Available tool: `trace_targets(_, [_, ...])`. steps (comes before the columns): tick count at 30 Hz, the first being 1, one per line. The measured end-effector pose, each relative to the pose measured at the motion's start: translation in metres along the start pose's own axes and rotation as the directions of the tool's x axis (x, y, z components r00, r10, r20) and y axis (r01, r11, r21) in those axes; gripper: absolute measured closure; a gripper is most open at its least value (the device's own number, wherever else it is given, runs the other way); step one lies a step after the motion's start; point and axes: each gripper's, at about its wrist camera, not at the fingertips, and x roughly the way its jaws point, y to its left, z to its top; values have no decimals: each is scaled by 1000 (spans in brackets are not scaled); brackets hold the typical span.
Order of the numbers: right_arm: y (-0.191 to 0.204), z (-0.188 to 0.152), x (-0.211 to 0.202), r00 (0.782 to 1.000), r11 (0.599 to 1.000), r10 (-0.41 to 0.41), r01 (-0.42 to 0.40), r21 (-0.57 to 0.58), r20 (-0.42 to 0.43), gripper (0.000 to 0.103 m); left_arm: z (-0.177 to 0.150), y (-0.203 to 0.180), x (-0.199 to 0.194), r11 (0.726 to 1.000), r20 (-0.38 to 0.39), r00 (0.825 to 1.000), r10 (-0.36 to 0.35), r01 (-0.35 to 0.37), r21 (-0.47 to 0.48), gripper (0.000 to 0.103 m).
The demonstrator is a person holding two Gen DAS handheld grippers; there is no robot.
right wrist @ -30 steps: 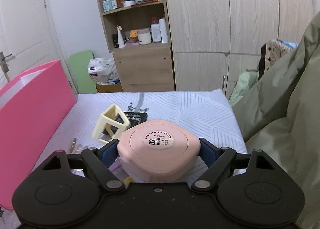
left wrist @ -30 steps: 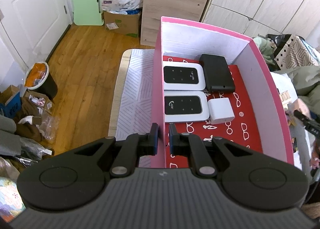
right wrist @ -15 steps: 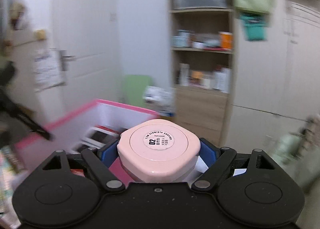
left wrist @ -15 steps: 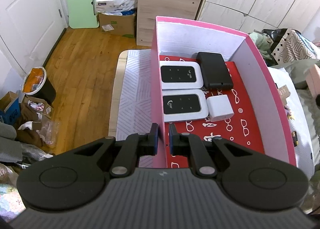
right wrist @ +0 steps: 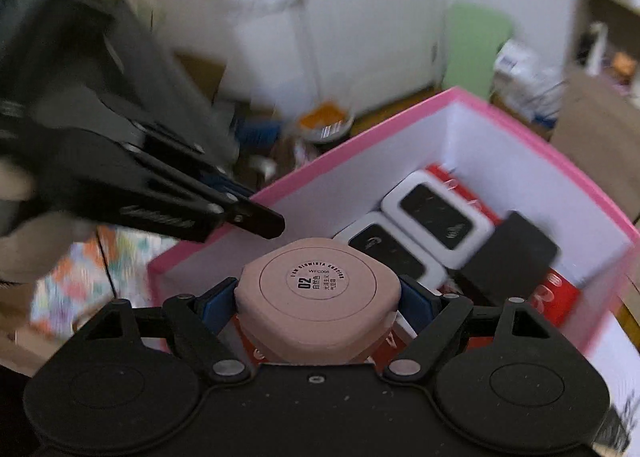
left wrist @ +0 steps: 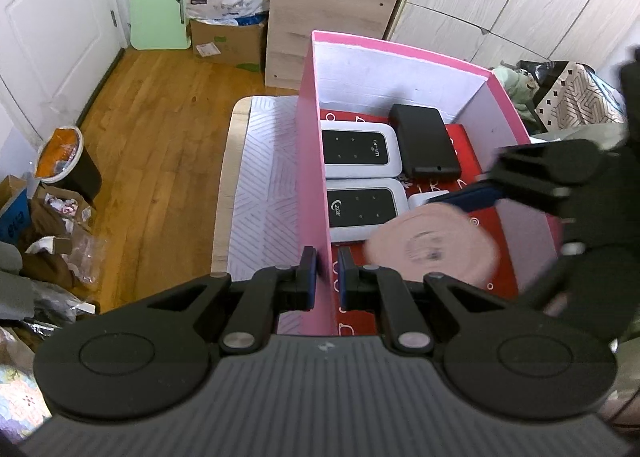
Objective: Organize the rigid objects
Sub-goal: 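Lower the pink case into the box beside the routers, release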
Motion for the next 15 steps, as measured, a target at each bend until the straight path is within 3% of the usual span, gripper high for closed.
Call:
trace_targets(4, [-1, 10, 35, 991, 999, 15, -20, -30, -132, 16, -2, 0, 0, 1000, 4, 1000, -7, 7, 4, 93])
trace_targets(11, [3, 8, 67, 982, 999, 29, -35, -27, -188, 16, -2, 2, 0, 1000, 6, 1000, -18, 18, 6, 93])
trace_targets(15, [4, 7, 61, 985, 999, 14, -21, -38, -172, 15, -1, 3, -1, 1000, 8, 1000, -21, 21, 3, 93])
